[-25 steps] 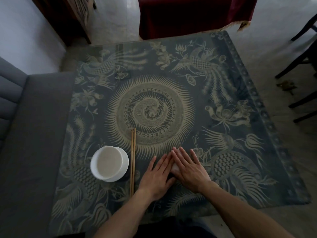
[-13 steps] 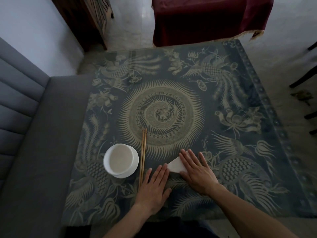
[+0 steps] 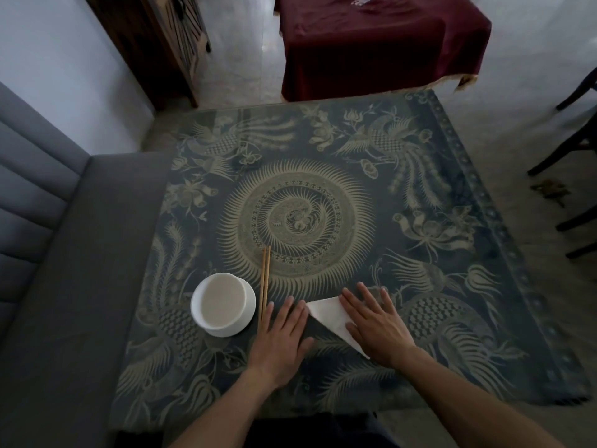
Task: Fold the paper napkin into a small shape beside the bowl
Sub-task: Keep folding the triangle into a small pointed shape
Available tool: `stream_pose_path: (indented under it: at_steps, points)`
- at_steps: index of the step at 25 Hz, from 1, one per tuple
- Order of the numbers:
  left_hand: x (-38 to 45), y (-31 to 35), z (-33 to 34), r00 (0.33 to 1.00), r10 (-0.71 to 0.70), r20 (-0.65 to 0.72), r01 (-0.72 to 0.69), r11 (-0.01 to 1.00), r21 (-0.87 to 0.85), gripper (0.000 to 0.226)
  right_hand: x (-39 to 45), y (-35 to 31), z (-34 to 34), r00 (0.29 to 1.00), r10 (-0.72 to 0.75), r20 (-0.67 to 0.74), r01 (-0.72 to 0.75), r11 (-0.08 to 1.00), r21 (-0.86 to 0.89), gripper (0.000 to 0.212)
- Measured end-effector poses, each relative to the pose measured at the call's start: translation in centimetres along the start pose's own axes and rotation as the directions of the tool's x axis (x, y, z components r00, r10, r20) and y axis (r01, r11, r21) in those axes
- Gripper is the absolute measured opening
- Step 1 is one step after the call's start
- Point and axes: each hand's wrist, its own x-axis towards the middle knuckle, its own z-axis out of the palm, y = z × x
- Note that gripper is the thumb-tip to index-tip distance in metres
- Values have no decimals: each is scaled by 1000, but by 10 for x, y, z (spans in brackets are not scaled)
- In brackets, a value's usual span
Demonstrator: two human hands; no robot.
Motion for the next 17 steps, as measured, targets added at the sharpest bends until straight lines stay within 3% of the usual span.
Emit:
stream_pose_path:
  at_steps: [7, 11, 14, 17]
  points:
    - [44, -10, -27, 996, 72, -49, -69, 996, 62, 55, -39, -15, 2, 997, 66, -29, -65, 998, 24, 62]
    - [45, -2, -32, 988, 95, -125, -97, 995, -10, 50, -34, -23, 2, 993, 80, -87, -74, 995, 70, 62]
    - [40, 25, -23, 990, 125, -63, -130, 988, -81, 62, -17, -23, -3, 999, -15, -47, 19, 996, 92, 63]
    - [34, 43, -8, 996, 67, 54, -57, 985, -160, 73, -5, -17, 4, 994, -97, 43, 94, 994, 62, 70]
